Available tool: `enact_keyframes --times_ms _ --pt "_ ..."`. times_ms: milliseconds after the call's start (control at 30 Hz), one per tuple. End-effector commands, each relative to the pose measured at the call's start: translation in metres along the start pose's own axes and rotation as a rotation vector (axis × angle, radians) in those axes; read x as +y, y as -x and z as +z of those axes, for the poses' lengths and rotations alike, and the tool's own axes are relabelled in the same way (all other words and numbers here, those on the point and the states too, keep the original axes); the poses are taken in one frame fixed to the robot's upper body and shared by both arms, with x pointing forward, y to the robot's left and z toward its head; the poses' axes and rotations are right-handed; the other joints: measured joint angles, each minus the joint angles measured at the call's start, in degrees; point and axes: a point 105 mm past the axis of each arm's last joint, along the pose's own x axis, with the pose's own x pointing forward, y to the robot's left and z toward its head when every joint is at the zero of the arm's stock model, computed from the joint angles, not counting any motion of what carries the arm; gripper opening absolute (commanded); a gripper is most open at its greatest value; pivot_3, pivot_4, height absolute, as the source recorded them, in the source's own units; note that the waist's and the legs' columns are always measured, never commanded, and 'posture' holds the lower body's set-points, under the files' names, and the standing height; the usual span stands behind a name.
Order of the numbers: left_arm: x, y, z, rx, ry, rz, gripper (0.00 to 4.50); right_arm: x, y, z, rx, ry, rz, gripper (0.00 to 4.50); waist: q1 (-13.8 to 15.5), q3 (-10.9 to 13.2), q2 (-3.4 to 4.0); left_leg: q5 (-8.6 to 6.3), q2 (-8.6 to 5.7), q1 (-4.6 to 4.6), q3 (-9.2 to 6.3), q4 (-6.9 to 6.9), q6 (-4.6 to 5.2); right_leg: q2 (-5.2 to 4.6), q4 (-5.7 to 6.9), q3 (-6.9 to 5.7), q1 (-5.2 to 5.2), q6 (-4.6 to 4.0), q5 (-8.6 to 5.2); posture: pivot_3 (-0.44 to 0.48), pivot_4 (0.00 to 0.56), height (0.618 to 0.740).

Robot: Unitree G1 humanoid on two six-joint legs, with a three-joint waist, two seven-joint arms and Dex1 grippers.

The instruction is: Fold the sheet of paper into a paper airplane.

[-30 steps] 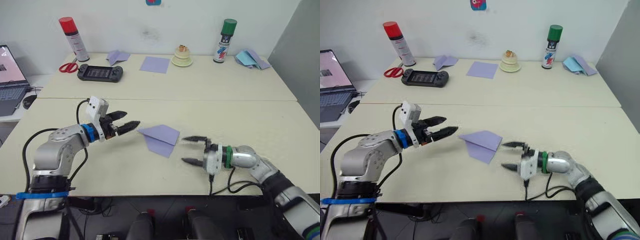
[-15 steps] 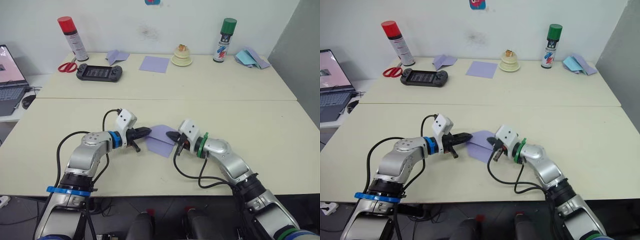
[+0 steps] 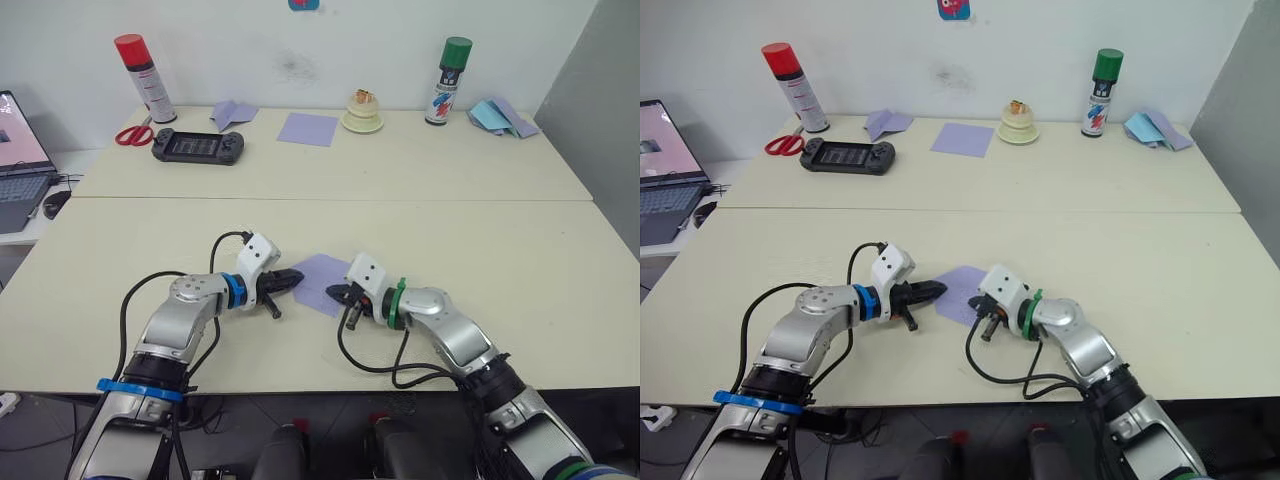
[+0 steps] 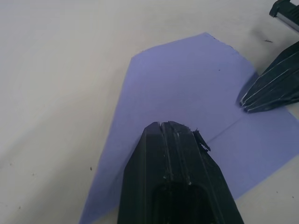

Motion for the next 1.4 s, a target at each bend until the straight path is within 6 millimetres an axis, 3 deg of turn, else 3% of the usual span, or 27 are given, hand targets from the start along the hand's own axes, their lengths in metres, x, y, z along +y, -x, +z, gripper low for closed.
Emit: enact_keyframes --times_ms 33,200,400,600,767,1033,1133,1267,1400 --pt "-0.006 -0.001 -0.011 0.027 -0.001 -0.019 0.0 -0.012 0.024 0.028 -0.087 -0.087 -0.02 0.4 0.0 0.0 0.0 0.0 0.0 0.01 0.01 0.0 0.0 0.0 0.01 0.01 0.0 0.0 0.0 0.0 0.15 0.74" --pt "-0.007 -0.001 -0.013 0.032 -0.031 -0.038 0.0 -0.035 0.045 0.017 -0.023 -0.316 -0.079 1.88 0.0 0.0 0.0 0.0 0.0 0.06 -0.03 0.0 0.0 0.0 0.0 -0.02 0.06 0.0 0.0 0.0 0.15 0.74" --pt "-0.009 -0.003 -0.016 0.055 -0.074 -0.058 0.0 -0.043 0.034 0.001 0.028 -0.633 -0.032 1.88 0.0 0.0 0.02 0.0 0.0 0.11 0.02 -0.03 0.01 0.01 0.02 0.01 0.07 -0.01 0.0 0.0 0.15 0.74" --pt "-0.009 0.0 -0.017 0.062 -0.081 -0.073 0.0 -0.043 0.01 0.008 -0.002 -0.845 0.064 1.88 -0.1 0.0 0.02 -0.01 -0.01 0.11 0.06 -0.03 0.01 0.0 0.01 0.03 0.08 -0.01 0.0 0.0 0.15 0.74" --pt "-0.008 0.003 -0.021 0.079 -0.102 -0.071 0.0 -0.048 -0.012 0.015 -0.033 -0.914 0.088 1.88 -0.2 0.0 0.05 -0.01 0.02 0.15 0.07 -0.06 0.02 0.02 0.02 0.03 0.08 -0.01 0.0 0.0 0.15 0.74" --pt "-0.005 0.01 -0.025 0.096 -0.108 -0.058 0.0 -0.043 -0.035 0.023 -0.054 -0.851 0.144 1.88 -0.5 0.0 0.07 -0.02 0.04 0.18 0.09 -0.1 0.03 0.04 0.02 0.05 0.08 -0.01 0.0 0.0 0.15 0.74" --pt "-0.004 0.012 -0.026 0.102 -0.108 -0.054 0.0 -0.042 -0.038 0.02 -0.045 -0.832 0.143 1.28 -0.7 -0.1 0.1 -0.02 0.06 0.2 0.09 -0.11 0.03 0.05 0.02 0.05 0.08 -0.01 0.0 0.0 0.15 0.74" --pt "-0.001 0.014 -0.028 0.112 -0.111 -0.046 0.0 -0.043 -0.038 0.016 -0.038 -0.784 0.134 0.02 -0.8 -0.4 0.12 -0.02 0.07 0.3 0.09 -0.11 0.03 0.05 0.05 0.05 0.15 -0.01 0.0 0.0 0.15 0.74" --pt "0.0 0.014 -0.029 0.119 -0.111 -0.046 0.0 -0.038 -0.037 0.018 -0.041 -0.639 0.16 0.02 -1.0 -0.5 0.13 -0.02 0.05 0.3 0.08 -0.1 0.03 0.05 0.04 0.04 0.17 0.0 0.0 0.0 0.15 0.74"
